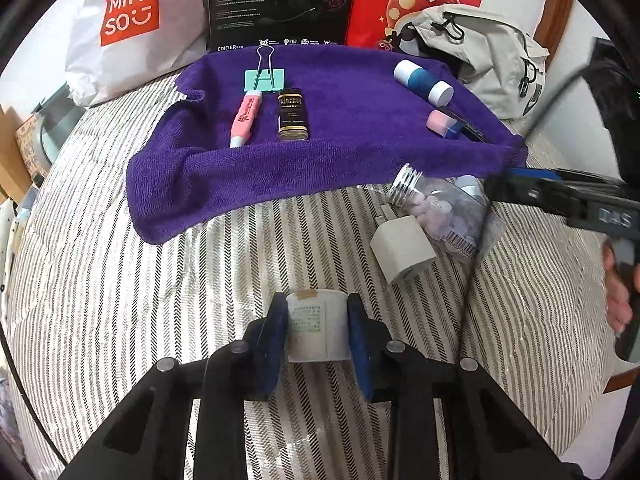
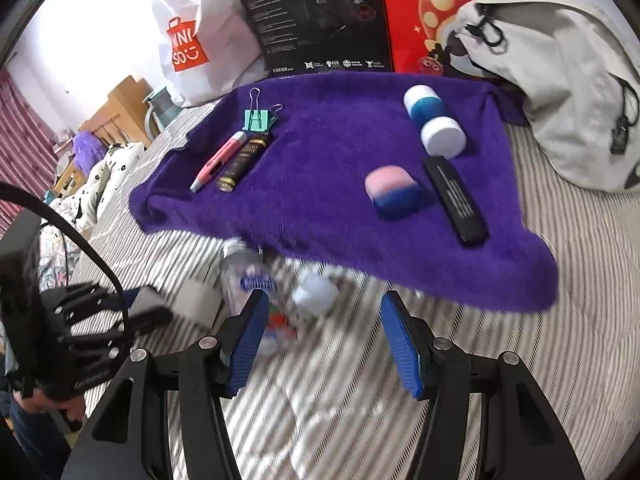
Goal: Organize rigid objects
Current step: 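Grasp the white tape roll with the left gripper while the right grasps the USB light, then carry the tape roll and USB light onto the towel and release both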
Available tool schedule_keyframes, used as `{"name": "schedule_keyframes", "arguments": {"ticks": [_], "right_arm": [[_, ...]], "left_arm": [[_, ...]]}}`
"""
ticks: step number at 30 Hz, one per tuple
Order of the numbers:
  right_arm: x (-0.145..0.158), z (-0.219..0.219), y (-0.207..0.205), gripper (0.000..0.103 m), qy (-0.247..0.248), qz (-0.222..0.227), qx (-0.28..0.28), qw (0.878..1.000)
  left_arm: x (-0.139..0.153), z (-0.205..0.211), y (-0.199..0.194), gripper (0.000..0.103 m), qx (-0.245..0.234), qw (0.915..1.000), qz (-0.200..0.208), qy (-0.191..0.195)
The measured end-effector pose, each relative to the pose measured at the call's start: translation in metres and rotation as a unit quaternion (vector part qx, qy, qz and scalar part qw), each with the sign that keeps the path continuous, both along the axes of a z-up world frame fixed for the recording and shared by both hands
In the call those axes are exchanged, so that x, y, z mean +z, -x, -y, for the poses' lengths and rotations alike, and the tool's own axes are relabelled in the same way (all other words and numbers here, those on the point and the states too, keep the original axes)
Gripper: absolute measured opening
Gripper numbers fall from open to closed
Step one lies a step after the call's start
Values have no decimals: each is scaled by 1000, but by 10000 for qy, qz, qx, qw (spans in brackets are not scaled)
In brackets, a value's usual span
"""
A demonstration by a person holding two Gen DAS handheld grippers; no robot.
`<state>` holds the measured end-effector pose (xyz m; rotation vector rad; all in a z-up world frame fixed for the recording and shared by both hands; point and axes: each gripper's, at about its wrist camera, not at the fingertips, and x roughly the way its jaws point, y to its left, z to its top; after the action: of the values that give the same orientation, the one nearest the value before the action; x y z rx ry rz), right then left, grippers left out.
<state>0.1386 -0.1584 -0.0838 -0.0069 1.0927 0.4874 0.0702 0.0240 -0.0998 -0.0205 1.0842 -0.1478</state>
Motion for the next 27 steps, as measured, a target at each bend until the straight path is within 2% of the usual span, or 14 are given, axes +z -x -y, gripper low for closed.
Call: {"name": "schedule_keyframes", "arguments": {"ticks": [3, 8, 10, 15, 20, 27], "right_arm": [[-7, -10, -6, 51, 191, 72, -9, 9998], [-20, -24, -6, 32, 439, 80, 107, 9989], [-25, -28, -2, 30, 639, 220, 206, 9975], [-24, -12, 4, 30, 763, 136, 284, 9966], [-24, 8, 10, 30, 893, 83, 264, 9956], [-25, 3, 17, 29, 1099, 282, 277, 9932]], "left_arm": [[0, 0, 0, 28, -9, 10000, 11, -30], [1, 1, -1, 28, -40, 10000, 32, -37], [1, 2, -2, 28, -46, 10000, 38, -5], [1, -2, -1, 28, -21, 9999, 55, 134], [0, 2, 0, 28, -26, 9999, 96, 13], [1, 3, 1, 28, -21, 9999, 126, 6]]}}
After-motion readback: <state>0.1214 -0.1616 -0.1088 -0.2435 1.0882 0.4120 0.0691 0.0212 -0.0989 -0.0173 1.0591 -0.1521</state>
